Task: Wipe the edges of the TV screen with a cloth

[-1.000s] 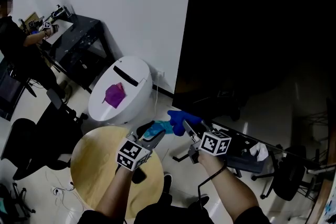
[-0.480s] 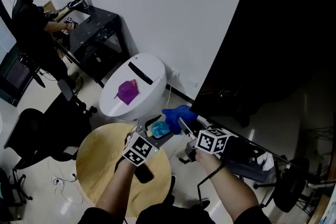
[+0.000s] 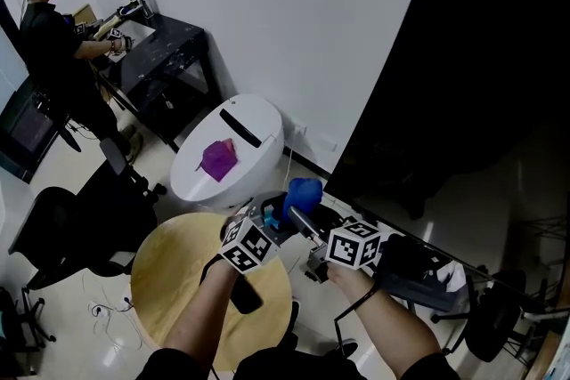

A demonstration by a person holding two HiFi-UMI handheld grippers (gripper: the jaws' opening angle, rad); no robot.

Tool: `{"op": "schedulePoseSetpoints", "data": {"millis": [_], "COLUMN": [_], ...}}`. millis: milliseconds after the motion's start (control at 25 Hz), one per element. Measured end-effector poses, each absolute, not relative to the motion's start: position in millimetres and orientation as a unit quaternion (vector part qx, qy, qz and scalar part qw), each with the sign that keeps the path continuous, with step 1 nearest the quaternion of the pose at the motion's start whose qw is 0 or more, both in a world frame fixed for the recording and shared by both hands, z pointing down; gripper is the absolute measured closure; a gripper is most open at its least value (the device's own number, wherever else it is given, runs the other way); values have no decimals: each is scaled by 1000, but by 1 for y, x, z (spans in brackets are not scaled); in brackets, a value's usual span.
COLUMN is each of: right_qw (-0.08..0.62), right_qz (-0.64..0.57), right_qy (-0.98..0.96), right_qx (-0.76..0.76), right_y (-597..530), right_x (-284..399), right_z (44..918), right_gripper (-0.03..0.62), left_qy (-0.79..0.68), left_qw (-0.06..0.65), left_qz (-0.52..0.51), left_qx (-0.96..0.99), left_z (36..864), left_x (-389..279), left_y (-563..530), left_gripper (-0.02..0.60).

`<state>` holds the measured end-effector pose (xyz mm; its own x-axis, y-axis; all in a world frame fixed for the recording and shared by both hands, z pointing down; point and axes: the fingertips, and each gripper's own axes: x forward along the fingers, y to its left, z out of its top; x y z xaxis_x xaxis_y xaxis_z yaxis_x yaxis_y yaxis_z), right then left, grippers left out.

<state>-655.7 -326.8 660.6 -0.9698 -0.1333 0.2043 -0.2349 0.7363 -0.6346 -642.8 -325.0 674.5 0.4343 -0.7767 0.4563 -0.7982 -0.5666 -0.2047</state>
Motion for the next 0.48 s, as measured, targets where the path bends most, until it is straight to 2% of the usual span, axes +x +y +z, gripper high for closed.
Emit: {"op": "schedulePoseSetpoints", "data": {"millis": [120,240,400,480], "right_qw": [74,71,62,62], "right_qz": [352,347,331,319], "right_qy": [-927,-929,-933,-934], "right_qx": [103,109,129,146], "right_y": [-329,-327,-325,-325], "right_x": [-652,-641,-611,-595], "right_z": [659,656,649,646], "right_gripper": [425,382,370,368], "left_qy": [-477,-485,-519,-525], "left_qw": [25,50,147,163], "left_qz": [247,214,132,128], "left_qx": [843,847,832,825], "left_z": [674,675,682,684], "left_x": [-643,-640,-651,-655], "left_y": [-326,-325,-339,-346], "left_gripper": [364,431,445,446]}}
